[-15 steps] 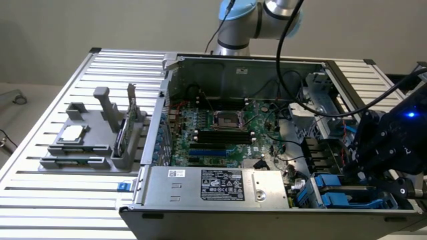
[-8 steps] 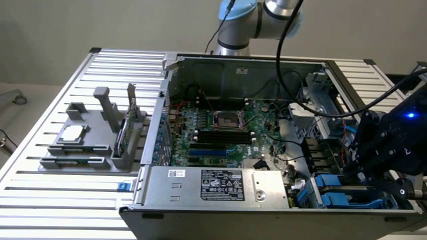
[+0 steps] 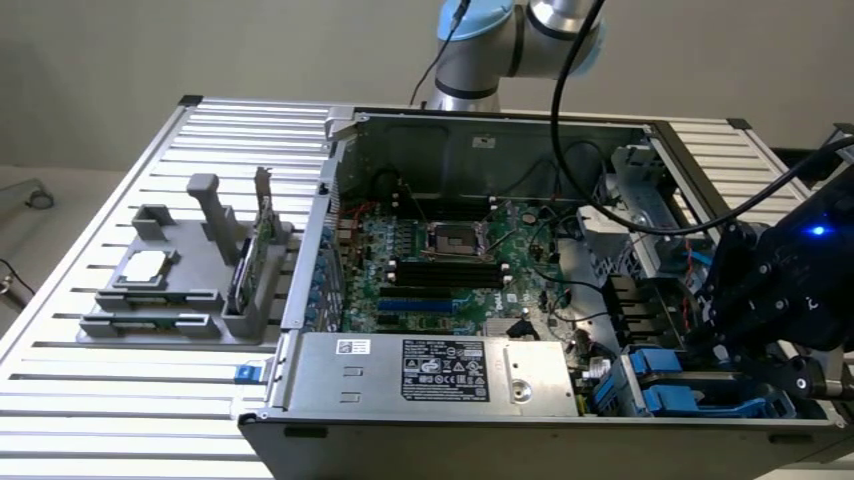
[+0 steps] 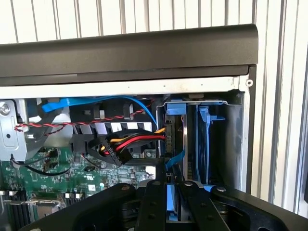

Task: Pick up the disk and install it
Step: 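Insert the first disk wire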

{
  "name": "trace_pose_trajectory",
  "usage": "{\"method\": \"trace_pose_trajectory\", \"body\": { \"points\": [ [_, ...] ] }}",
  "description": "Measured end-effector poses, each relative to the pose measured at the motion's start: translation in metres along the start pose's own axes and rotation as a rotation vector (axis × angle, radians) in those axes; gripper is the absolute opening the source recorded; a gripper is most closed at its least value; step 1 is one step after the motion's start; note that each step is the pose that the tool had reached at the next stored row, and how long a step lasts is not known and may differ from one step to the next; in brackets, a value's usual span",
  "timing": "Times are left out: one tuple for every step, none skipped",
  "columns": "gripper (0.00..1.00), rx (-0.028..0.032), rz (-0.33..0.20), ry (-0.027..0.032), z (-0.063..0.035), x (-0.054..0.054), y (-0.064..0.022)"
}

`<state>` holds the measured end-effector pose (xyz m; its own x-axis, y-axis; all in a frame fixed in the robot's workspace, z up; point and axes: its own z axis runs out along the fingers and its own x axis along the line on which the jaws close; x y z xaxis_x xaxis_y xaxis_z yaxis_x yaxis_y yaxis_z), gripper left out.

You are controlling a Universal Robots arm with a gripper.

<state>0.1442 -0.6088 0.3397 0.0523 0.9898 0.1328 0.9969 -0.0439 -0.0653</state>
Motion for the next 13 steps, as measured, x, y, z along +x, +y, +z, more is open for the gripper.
{"method": "trace_pose_trajectory", "body": {
  "points": [
    [0.16,-0.0014,0.000,0.0000,0.0003,0.0000,0.0000],
    [0.16,-0.0026,0.000,0.0001,0.0006,-0.0001,0.0001],
    [0.16,-0.0028,0.000,0.0001,0.0007,-0.0001,0.0001],
    [0.16,-0.0031,0.000,0.0001,0.0007,-0.0001,0.0001],
    [0.16,-0.0034,0.000,0.0001,0.0008,-0.0001,0.0001],
    [0.16,-0.0036,-0.001,0.0001,0.0008,-0.0001,0.0001],
    [0.16,-0.0038,-0.001,0.0001,0.0009,-0.0001,0.0001],
    [0.16,-0.0041,-0.001,0.0002,0.0010,-0.0001,0.0001],
    [0.16,-0.0046,-0.001,0.0001,0.0011,-0.0001,0.0001],
    [0.16,-0.0050,-0.001,0.0003,0.0012,-0.0002,0.0001],
    [0.16,-0.0052,-0.001,0.0003,0.0013,-0.0002,0.0002],
    [0.16,-0.0054,-0.001,0.0003,0.0013,-0.0002,0.0002],
    [0.16,-0.0056,-0.001,0.0002,0.0014,-0.0002,0.0002]
  ]
}}
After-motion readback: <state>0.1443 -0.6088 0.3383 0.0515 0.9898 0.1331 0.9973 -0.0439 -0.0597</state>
